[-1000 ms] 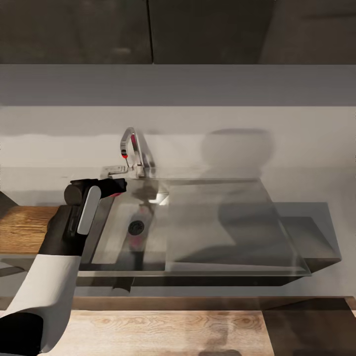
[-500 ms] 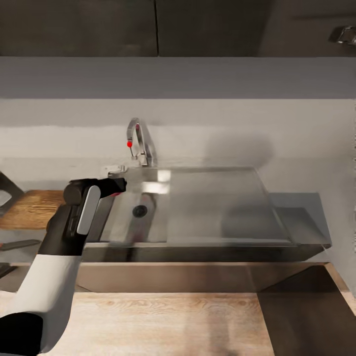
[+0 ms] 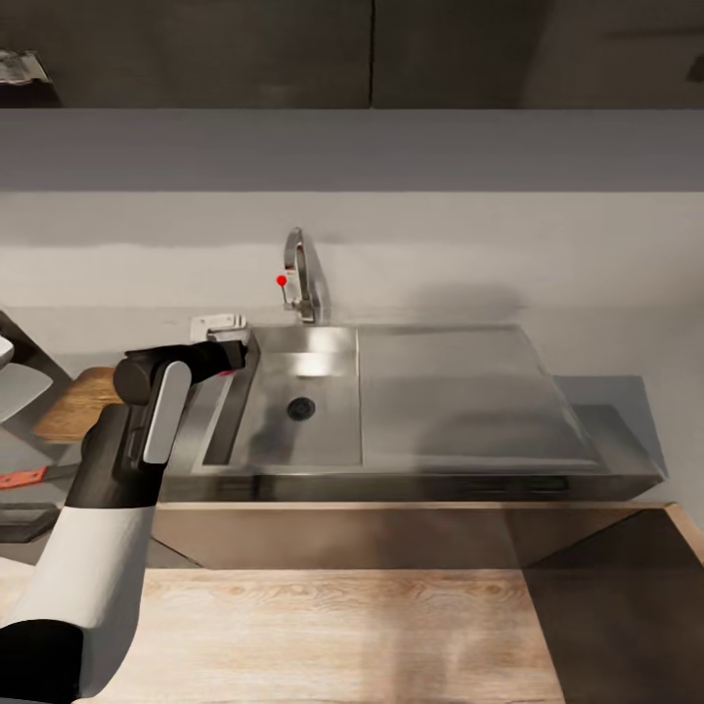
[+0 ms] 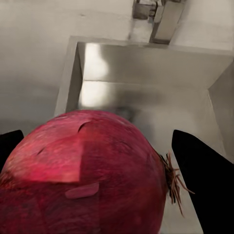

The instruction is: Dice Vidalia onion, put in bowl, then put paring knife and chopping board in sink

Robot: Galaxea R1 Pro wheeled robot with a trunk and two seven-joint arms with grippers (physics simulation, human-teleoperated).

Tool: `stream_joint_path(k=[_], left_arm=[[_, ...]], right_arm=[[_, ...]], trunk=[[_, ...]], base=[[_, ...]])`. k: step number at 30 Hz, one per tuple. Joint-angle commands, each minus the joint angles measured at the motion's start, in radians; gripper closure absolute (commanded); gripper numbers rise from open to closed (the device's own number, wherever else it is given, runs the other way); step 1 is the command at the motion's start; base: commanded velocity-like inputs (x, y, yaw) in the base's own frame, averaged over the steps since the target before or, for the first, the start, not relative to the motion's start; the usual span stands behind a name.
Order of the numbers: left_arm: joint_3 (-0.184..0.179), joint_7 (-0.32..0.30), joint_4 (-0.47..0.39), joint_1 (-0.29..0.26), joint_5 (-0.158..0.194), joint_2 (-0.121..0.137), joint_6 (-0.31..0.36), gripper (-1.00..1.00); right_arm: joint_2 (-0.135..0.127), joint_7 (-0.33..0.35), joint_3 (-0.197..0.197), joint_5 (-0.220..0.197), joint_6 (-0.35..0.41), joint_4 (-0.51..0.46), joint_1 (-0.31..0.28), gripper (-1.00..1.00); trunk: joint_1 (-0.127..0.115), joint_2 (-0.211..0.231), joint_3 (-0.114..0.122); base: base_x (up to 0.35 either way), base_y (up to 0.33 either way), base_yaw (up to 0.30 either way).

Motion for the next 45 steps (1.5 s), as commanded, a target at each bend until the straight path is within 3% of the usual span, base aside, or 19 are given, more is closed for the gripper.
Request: stream_joint_path(k=[1, 20, 45], left_arm=[[-0.002, 0.011, -0.004, -0.001, 0.009, 0.001, 0.002, 1.00], [-0.010, 0.011, -0.025, -0.001, 0.009, 0.001, 0.003, 1.00], [0.015, 0.011, -0.046, -0.001, 0.009, 0.007, 0.003, 1.00]], right_arm=[[0.001, -0.004, 0.009, -0.009, -0.003, 0.001, -0.001, -1.00], [-0.001, -0.002, 0.009, -0.007, -0.007, -0.002, -0.001, -1.00], [-0.002, -0.002, 0.009, -0.009, -0.008, -0.002, -0.001, -1.00]], trunk=[[0.001, -0.002, -0.002], [0.001, -0.002, -0.002], [0.001, -0.002, -0.002]], base=[[0.091, 0.143, 0.000], [-0.027, 0.059, 0.000], [-0.006, 0.268, 0.000]])
